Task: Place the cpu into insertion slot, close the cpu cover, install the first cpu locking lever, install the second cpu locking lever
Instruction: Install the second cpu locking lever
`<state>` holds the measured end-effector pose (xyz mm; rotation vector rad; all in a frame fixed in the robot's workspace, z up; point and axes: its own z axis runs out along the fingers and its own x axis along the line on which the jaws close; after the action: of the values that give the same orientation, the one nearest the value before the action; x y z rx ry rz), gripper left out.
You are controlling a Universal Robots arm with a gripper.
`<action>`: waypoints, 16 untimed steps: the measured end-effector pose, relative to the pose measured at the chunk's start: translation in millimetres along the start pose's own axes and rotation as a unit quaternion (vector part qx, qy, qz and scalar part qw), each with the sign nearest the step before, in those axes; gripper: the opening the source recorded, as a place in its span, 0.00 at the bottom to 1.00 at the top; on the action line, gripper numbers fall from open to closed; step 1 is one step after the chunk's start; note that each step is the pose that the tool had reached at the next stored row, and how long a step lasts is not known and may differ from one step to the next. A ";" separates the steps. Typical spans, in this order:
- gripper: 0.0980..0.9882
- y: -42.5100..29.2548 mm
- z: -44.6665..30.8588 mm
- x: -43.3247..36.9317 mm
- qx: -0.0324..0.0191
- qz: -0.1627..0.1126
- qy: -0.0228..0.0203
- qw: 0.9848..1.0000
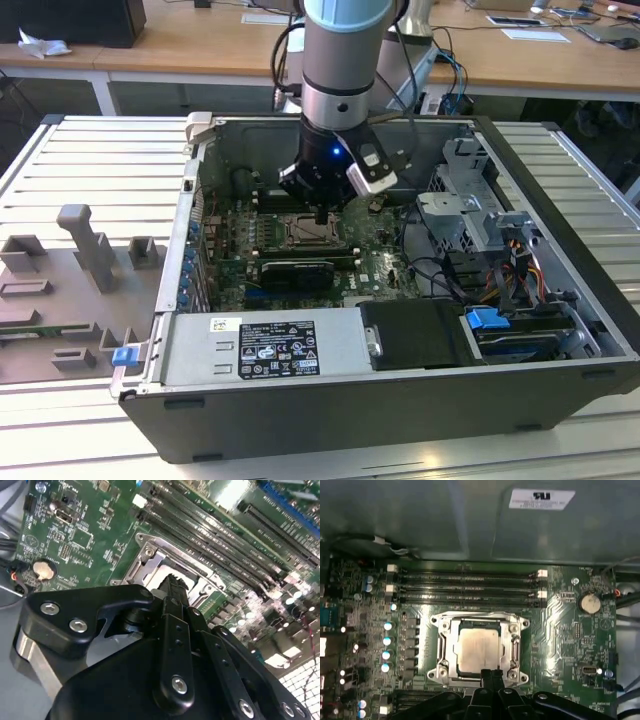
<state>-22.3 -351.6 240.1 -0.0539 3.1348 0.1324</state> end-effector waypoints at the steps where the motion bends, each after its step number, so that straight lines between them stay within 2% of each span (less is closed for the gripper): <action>1: 0.01 -5.9 0.1 0.2 -0.003 0.000 0.000 1.000; 2: 0.01 -11.1 0.2 0.4 -0.003 0.000 0.000 1.000; 5: 0.01 -19.1 0.1 0.9 -0.004 0.000 0.000 1.000; 13: 0.01 -23.3 3.2 22.3 -0.005 -0.002 0.000 1.000; 16: 0.01 -24.8 10.3 29.7 -0.007 -0.010 0.001 1.000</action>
<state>-51.1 -376.5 227.6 -0.0846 3.1339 0.1555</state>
